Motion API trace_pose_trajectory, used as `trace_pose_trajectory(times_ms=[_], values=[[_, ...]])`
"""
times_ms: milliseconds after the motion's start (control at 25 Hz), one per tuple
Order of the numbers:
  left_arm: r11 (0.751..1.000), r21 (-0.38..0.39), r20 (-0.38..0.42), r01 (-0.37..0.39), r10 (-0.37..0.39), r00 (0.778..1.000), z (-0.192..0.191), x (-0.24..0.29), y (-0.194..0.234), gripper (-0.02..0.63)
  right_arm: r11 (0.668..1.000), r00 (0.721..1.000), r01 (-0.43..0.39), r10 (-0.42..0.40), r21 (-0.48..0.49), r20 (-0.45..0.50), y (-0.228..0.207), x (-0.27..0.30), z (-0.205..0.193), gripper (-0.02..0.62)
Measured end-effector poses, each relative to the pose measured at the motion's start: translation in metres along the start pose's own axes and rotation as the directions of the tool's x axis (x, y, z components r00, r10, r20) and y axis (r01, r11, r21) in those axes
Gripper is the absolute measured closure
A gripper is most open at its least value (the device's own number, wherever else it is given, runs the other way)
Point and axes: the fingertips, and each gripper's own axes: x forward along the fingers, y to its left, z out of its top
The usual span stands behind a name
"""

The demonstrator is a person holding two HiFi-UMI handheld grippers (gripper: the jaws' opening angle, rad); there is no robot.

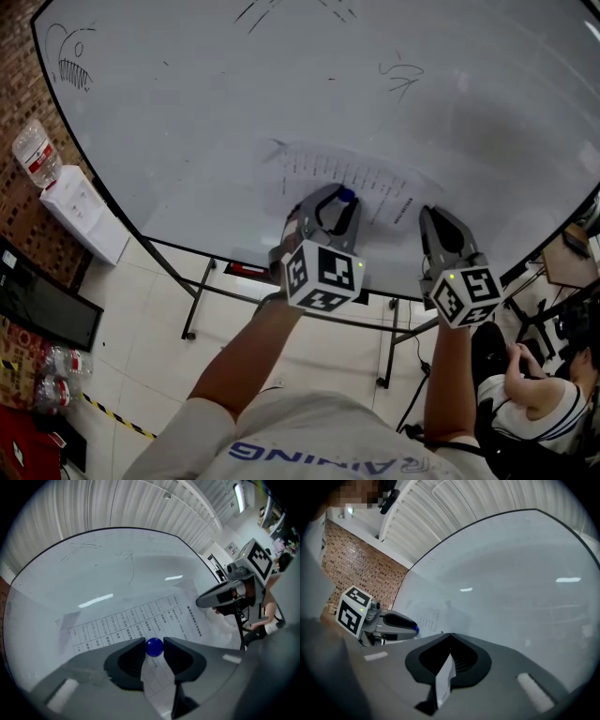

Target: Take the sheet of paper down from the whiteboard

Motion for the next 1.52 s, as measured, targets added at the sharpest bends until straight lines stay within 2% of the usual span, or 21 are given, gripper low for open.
trace_pose_trajectory(times_ms=[80, 160, 400, 560, 720, 880, 1040, 1200, 1520], values=[[1.000, -0.021, 0.006, 0.023, -0.023, 1.000, -0.001, -0.001, -0.001, 0.477, 1.000, 1.000, -0.003, 0.003, 0.003, 0.009, 0.002, -0.001, 0.001, 0.588], [0.995, -0.073, 0.021, 0.064, -0.062, 0.998, -0.001, -0.003, -0.003, 0.477, 1.000, 1.000, -0.004, 0.004, 0.006, 0.016, 0.002, -0.004, 0.003, 0.588], [0.961, -0.229, 0.082, 0.153, -0.137, 0.987, 0.002, -0.030, 0.000, 0.477, 1.000, 1.000, -0.009, 0.009, 0.023, -0.008, 0.005, -0.025, -0.004, 0.588], [0.933, -0.323, 0.090, 0.159, -0.137, 0.986, -0.015, -0.061, 0.005, 0.477, 0.999, 0.999, -0.006, 0.008, 0.046, -0.042, 0.008, -0.049, -0.027, 0.588], [0.900, -0.417, 0.071, 0.129, -0.109, 0.992, -0.042, -0.091, 0.010, 0.477, 0.996, 0.998, 0.006, 0.000, 0.087, -0.069, 0.013, -0.076, -0.057, 0.588], [0.897, -0.431, 0.039, 0.100, -0.092, 0.995, -0.072, -0.111, 0.003, 0.477, 0.987, 0.997, 0.026, -0.015, 0.159, -0.071, 0.018, -0.100, -0.082, 0.588], [0.881, -0.465, 0.018, 0.085, -0.086, 0.996, -0.093, -0.120, -0.003, 0.477, 0.981, 0.995, 0.063, -0.048, 0.181, -0.091, 0.017, -0.115, -0.098, 0.589], [0.879, -0.470, 0.015, 0.085, -0.089, 0.996, -0.101, -0.119, -0.006, 0.477, 0.980, 0.991, 0.095, -0.077, 0.174, -0.107, 0.011, -0.123, -0.105, 0.589], [0.880, -0.464, 0.014, 0.105, -0.111, 0.994, -0.099, -0.116, -0.013, 0.477, 0.980, 0.990, 0.109, -0.091, 0.166, -0.110, 0.011, -0.132, -0.108, 0.589]])
